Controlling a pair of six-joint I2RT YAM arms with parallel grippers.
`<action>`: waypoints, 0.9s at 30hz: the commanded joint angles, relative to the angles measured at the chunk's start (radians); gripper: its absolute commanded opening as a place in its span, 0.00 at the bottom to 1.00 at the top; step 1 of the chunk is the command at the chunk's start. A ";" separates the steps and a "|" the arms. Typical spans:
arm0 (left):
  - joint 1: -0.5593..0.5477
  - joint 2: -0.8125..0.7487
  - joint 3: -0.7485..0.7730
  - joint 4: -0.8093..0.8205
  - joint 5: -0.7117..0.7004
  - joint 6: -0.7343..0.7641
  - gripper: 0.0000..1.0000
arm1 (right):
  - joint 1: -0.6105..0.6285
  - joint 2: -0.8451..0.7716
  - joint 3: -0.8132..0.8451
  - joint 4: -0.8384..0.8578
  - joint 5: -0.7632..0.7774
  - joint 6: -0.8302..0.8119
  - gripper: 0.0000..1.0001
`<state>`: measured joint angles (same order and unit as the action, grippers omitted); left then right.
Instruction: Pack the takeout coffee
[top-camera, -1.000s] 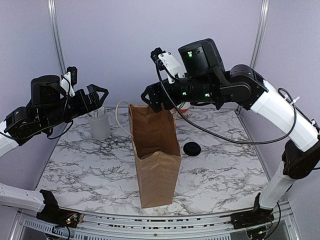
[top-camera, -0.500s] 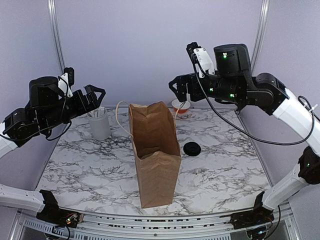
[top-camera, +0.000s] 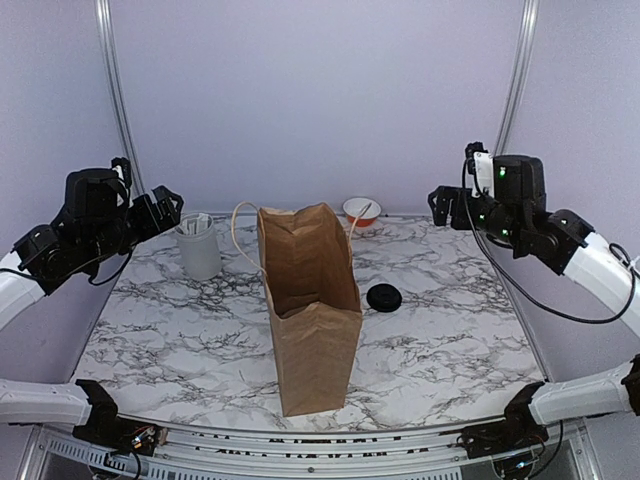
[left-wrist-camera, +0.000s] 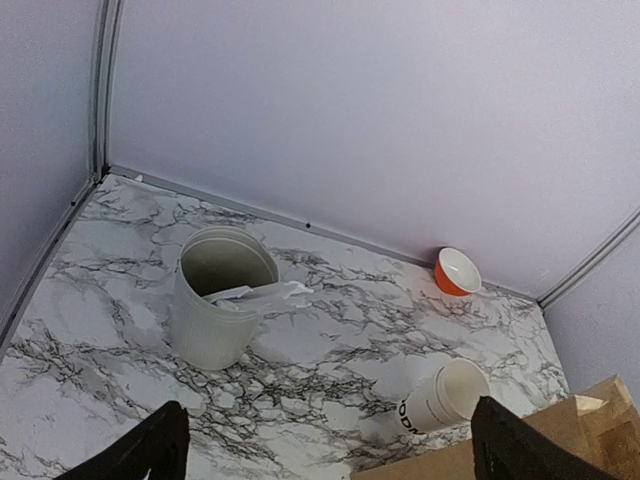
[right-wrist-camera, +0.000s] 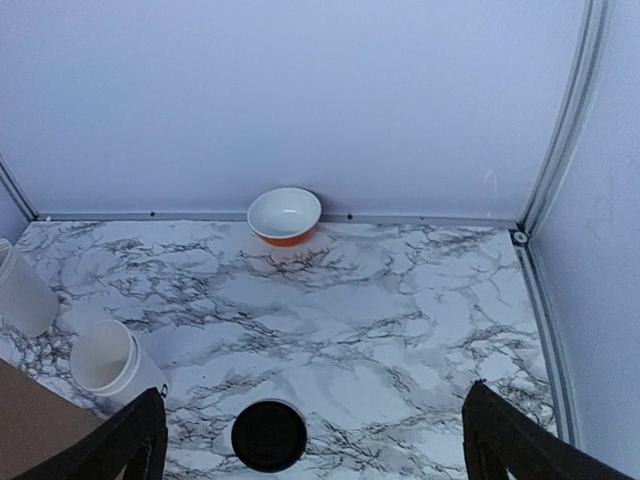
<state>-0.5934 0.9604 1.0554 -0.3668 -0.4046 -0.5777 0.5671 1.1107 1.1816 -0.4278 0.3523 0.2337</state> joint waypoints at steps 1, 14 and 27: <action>0.058 -0.009 -0.067 -0.035 0.006 -0.017 0.99 | -0.141 -0.047 -0.132 0.128 -0.090 0.031 1.00; 0.241 -0.022 -0.343 0.108 0.046 -0.010 0.99 | -0.442 -0.021 -0.569 0.607 -0.090 -0.098 1.00; 0.343 -0.126 -0.634 0.451 0.130 0.092 0.99 | -0.566 0.371 -0.881 1.516 -0.033 -0.208 0.96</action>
<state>-0.2630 0.8608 0.4633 -0.0837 -0.3042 -0.5251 0.0048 1.3624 0.3653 0.6415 0.3313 0.0910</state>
